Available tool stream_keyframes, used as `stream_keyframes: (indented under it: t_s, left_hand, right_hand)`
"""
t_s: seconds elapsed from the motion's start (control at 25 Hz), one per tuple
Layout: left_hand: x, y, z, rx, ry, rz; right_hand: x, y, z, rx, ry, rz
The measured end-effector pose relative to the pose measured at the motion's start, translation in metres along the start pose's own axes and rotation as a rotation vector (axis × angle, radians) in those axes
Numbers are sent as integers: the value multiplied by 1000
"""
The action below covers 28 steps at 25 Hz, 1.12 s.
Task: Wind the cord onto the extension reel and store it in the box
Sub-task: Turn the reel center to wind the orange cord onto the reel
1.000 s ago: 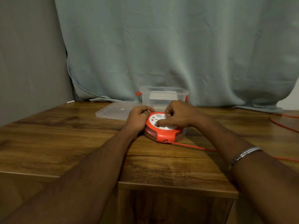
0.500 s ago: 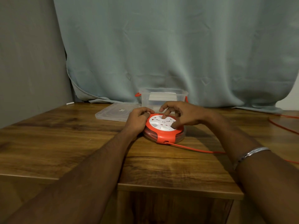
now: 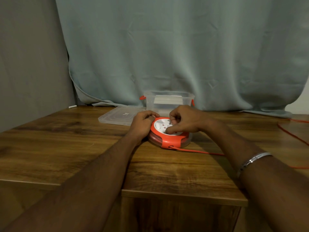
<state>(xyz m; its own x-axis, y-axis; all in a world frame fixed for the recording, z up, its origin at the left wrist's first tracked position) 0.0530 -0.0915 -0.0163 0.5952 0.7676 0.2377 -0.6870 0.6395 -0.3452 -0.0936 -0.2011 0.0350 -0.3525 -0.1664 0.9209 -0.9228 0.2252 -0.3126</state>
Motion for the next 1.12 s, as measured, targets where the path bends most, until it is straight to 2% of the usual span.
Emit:
stream_keyframes:
  t_s: [0.24,0.44,0.56,0.8,1.12]
  left_hand:
    - [0,1,0,-13,11,-18]
    - [-1,-1,-2,-19,21,-19]
    - [-1,-1,-2,3,10,-16]
    - [0,0,0,17,-11,-18]
    - [-2,1,-1,15,10,-43]
  right_hand:
    - [-4,-3,-17,-33,160,111]
    - [-1,-4,-13,33,-11,124]
    - [7,1,-2,81,-152,44]
    - [9,1,16,25,-226,-102]
    - [12,6,10,52,-203,-83]
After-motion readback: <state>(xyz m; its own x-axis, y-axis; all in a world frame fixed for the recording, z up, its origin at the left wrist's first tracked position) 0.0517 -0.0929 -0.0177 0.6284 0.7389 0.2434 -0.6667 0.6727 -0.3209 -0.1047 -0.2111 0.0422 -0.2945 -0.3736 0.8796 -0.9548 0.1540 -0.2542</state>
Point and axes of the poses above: each hand's wrist, its own y-axis away from the middle knuckle, its own x-axis out of the back of the hand, z = x × y, the point moved 3 cm from there along -y, towards the middle knuckle, and after that the axes turned 5 degrees about x, right-handed, at the moved point
